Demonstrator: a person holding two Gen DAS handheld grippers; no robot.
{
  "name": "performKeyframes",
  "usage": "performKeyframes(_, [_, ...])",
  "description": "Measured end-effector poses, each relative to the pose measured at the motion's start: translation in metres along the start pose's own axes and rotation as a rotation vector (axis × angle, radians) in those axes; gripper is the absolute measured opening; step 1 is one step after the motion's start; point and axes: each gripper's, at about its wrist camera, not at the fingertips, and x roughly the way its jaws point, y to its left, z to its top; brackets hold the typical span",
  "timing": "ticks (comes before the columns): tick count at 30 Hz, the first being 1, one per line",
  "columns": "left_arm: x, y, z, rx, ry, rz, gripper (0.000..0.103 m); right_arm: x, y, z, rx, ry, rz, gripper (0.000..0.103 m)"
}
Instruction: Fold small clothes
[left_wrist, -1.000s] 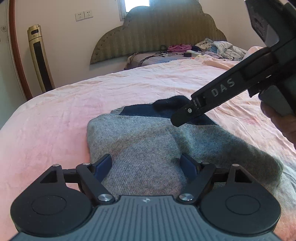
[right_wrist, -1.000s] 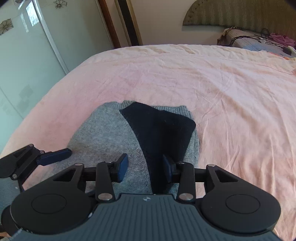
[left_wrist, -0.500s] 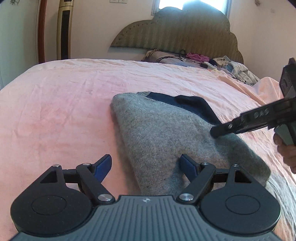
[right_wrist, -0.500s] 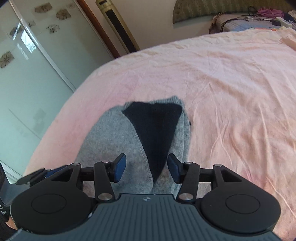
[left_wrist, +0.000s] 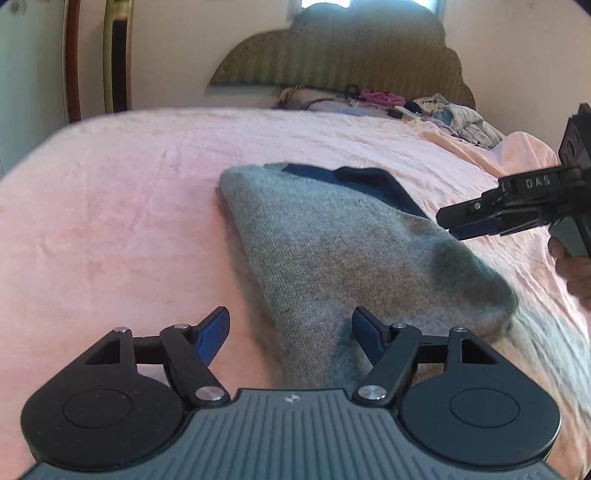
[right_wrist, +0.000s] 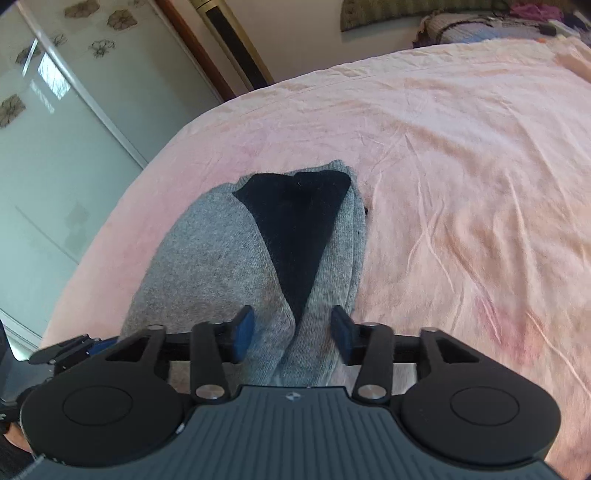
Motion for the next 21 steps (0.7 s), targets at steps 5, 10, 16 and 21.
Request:
performKeyframes(5, [-0.026,-0.018,-0.034,0.093,-0.02,0.003,0.074,-0.043,-0.013,-0.034,0.047,-0.024,0.056,0.067])
performKeyframes(10, [-0.011,-0.012,-0.034,0.031,-0.009,0.04,0.035,-0.024,-0.007,-0.057,0.032,0.066,0.029,0.034])
performKeyframes(16, [-0.018,-0.004,-0.035,0.038,-0.009,0.09,0.007,-0.024,0.013,-0.064,-0.12,0.081,-0.039,0.02])
performKeyframes(21, [-0.023,-0.016,-0.041,0.082,-0.005,0.101,0.009,-0.022,0.01,-0.07,-0.172,0.08,-0.04,0.022])
